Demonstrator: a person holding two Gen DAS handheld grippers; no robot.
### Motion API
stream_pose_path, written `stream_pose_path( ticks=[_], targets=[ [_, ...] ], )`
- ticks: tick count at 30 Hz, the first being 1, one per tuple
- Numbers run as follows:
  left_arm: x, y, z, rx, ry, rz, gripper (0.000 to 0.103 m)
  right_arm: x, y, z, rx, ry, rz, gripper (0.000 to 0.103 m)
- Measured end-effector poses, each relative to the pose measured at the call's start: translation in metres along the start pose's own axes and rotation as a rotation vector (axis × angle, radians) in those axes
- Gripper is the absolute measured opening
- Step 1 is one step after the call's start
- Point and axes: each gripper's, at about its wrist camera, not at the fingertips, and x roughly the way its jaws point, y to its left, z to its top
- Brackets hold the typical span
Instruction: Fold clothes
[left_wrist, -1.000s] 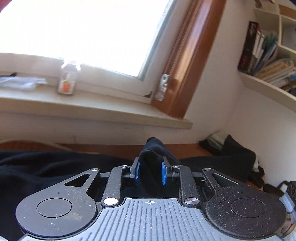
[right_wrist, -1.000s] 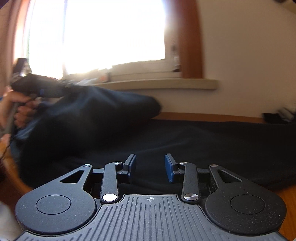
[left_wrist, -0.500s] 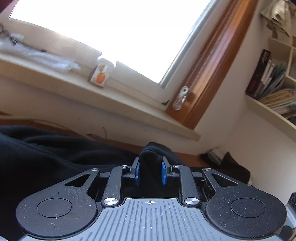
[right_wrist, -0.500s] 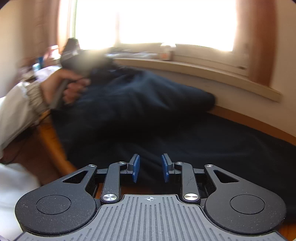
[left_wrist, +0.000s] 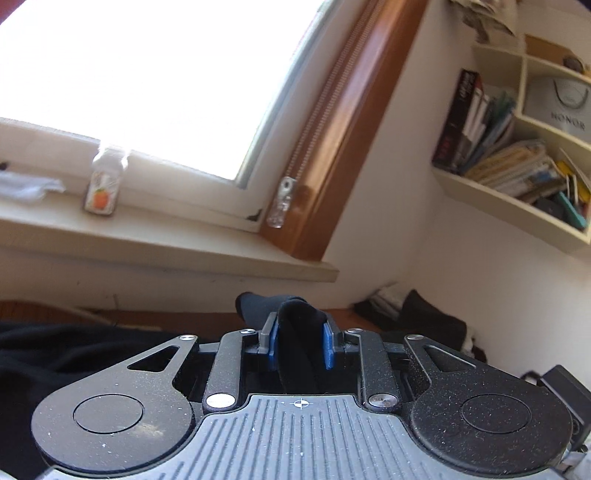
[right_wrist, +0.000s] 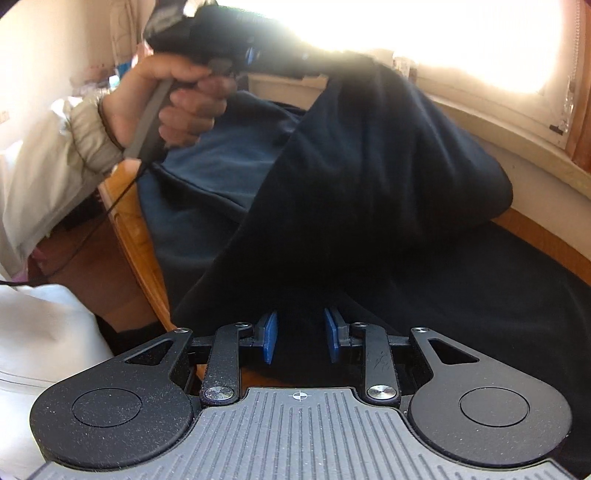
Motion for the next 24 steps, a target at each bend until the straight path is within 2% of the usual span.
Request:
stream_pose_path(
  ticks=[1, 2, 3, 6, 8, 12, 14, 20, 24],
  targets=[
    [0.000, 0.001, 0.001, 0.006, -0.001, 0.005, 0.030, 0.000, 0.003, 0.001, -0.005, 0.005, -0.004, 0.012],
    [-0.001, 0.004, 0.002, 0.002, -0.008, 0.009, 0.038, -0.003, 0.006, 0.000, -0.011, 0.002, -0.006, 0.003],
    [-0.003, 0.011, 0.002, -0.014, -0.019, 0.009, 0.041, -0.007, 0.009, 0.000, -0.017, -0.001, -0.008, 0.003],
    [-0.013, 0.043, 0.002, -0.096, -0.055, 0.025, 0.042, -0.017, 0.019, 0.000, -0.033, -0.010, -0.015, 0.002],
    [-0.011, 0.059, 0.003, -0.071, -0.048, 0.131, 0.042, -0.024, 0.026, -0.001, -0.044, -0.017, -0.019, 0.002],
    [0.030, 0.074, -0.007, 0.123, 0.145, 0.350, 0.042, -0.036, 0.037, -0.001, -0.065, -0.027, -0.027, 0.002],
    [0.050, 0.077, -0.016, 0.181, 0.240, 0.420, 0.042, -0.035, 0.037, -0.001, -0.068, -0.024, -0.030, 0.002],
    [0.058, 0.068, -0.029, 0.281, 0.279, 0.463, 0.045, -0.032, 0.034, -0.001, -0.078, -0.014, -0.039, 0.004],
    [0.051, 0.061, -0.028, 0.291, 0.268, 0.459, 0.045, -0.030, 0.033, -0.001, -0.085, -0.008, -0.046, 0.018]
  ],
)
